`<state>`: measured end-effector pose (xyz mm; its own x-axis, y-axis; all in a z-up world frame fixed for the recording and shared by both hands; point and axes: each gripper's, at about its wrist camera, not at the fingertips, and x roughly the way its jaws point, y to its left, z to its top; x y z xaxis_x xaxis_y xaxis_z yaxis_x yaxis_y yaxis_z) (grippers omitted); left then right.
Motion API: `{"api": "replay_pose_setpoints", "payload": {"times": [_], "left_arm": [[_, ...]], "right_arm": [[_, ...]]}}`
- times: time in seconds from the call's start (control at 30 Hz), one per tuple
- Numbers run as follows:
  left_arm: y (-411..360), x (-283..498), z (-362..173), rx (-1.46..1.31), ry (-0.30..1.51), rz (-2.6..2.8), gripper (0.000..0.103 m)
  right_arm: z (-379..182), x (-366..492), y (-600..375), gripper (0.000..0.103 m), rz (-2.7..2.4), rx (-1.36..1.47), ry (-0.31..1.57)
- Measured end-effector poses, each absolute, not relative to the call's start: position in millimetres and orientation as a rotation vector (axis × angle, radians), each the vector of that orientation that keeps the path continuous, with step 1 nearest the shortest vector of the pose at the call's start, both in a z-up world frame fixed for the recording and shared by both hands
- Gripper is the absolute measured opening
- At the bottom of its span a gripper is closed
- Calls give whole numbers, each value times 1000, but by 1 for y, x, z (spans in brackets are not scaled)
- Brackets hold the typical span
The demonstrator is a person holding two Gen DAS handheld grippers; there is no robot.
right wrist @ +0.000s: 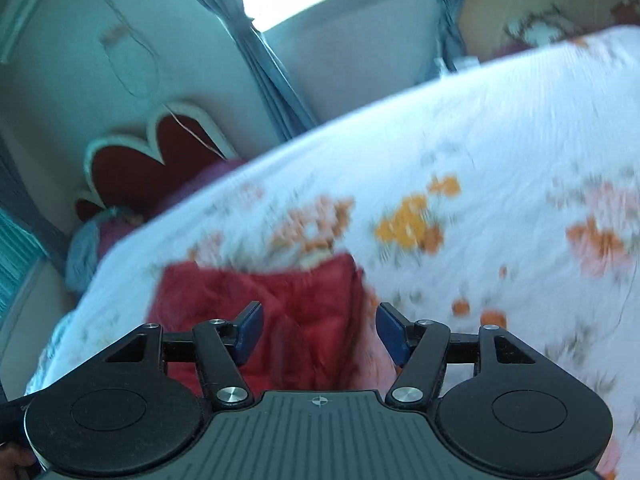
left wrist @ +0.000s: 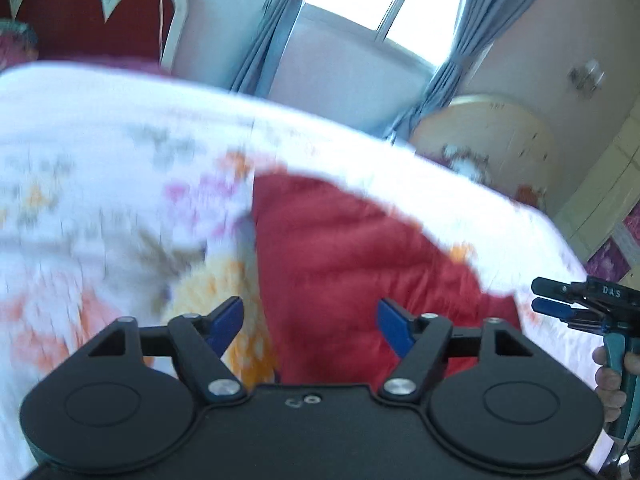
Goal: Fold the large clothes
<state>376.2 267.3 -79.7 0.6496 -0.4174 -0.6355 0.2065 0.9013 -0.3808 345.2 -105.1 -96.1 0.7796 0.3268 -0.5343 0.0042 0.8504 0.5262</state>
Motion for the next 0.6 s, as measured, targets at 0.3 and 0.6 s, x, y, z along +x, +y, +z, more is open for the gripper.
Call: {"api": "replay_pose_setpoints", "payload": {"times": [0.3, 0.6], "left_arm": [[193, 459, -88, -102, 802, -494, 43], [187, 490, -129, -68, 910, -553, 42]], "right_arm": [[-95, 405, -36, 27, 286, 277, 731], [-166, 423, -52, 27, 168, 353, 846]]}}
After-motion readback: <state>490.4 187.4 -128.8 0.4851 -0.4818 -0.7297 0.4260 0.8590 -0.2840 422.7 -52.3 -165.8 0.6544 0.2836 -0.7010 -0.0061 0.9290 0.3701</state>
